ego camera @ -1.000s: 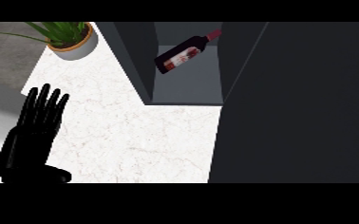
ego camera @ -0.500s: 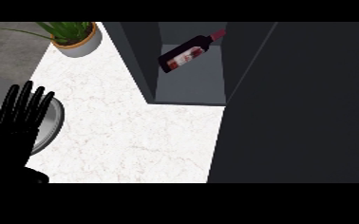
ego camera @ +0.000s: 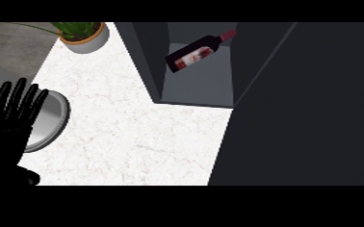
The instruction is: Pick up the wine, place it into the cabinet and close the cabinet
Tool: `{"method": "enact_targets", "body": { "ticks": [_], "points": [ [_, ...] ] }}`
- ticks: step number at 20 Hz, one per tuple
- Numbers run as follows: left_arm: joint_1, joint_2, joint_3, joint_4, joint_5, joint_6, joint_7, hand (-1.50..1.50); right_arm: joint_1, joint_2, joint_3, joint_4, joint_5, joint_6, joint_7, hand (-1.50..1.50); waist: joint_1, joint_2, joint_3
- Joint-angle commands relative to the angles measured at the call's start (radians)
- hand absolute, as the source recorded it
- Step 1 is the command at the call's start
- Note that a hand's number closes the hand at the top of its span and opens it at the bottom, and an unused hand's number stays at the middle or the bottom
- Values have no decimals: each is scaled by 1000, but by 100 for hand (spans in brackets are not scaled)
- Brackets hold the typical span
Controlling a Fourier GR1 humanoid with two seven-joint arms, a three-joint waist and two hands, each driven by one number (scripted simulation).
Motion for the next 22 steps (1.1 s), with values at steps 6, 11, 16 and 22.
{"method": "enact_targets", "body": {
  "ticks": [6,11,16,22],
  "points": [
    [-32,14,10,27,11,-41,15,-150,-311,338,31,116,-106,-54,220,150,35,4,-3],
    [-1,16,18,56,-1,-61,7,-150,-610,576,-1,340,-103,-105,395,150,18,-6,-1],
    [-17,-14,36,89,-22,-41,-16,-150,-902,751,-107,665,-128,-139,428,150,-22,-6,5],
    [-3,19,110,122,8,-109,-15,-150,-1042,758,-219,935,-291,-146,290,150,-33,-5,8]
  ]
}}
